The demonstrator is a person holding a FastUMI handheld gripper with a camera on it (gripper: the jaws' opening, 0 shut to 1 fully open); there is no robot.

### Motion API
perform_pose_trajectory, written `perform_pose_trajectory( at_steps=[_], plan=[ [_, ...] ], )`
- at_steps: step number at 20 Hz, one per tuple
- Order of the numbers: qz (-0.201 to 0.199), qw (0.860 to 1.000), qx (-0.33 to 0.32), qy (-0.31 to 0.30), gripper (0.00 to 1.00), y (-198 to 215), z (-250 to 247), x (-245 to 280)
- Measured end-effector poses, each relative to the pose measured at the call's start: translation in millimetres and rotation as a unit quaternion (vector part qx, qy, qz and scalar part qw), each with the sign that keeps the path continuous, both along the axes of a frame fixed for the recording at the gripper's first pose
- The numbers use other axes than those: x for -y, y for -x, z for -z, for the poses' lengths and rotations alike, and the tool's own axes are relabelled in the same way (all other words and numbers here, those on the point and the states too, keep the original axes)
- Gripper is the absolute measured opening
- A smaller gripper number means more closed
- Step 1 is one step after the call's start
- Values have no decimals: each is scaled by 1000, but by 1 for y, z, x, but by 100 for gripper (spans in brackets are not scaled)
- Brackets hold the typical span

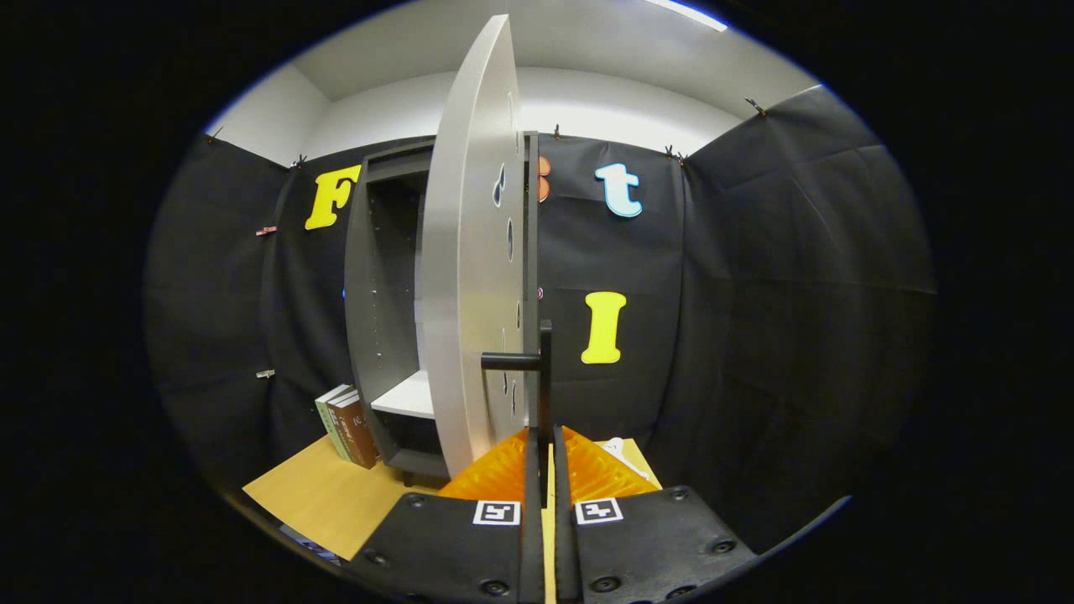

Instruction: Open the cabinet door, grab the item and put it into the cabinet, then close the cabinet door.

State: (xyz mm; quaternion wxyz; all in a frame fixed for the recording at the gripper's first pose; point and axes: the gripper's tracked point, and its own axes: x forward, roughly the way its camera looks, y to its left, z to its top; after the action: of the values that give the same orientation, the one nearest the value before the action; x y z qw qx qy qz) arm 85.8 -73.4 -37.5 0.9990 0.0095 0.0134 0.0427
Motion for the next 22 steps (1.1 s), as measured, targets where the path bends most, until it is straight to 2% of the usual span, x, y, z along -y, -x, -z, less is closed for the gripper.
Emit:
perform_pose_trajectory(
  at_steps=[8, 14, 16, 20, 22],
  plan=[
    [32, 997, 75, -5, 9, 1, -31, -1],
    [7, 991, 126, 37, 8, -7, -51, -19],
    [-1, 992, 120, 40, 6, -7, -46, -30],
    [-12, 996, 82, 35, 7, -17, -27, -58],
    [-10, 998, 62, 31, 15, -19, -18, -66]
  ],
)
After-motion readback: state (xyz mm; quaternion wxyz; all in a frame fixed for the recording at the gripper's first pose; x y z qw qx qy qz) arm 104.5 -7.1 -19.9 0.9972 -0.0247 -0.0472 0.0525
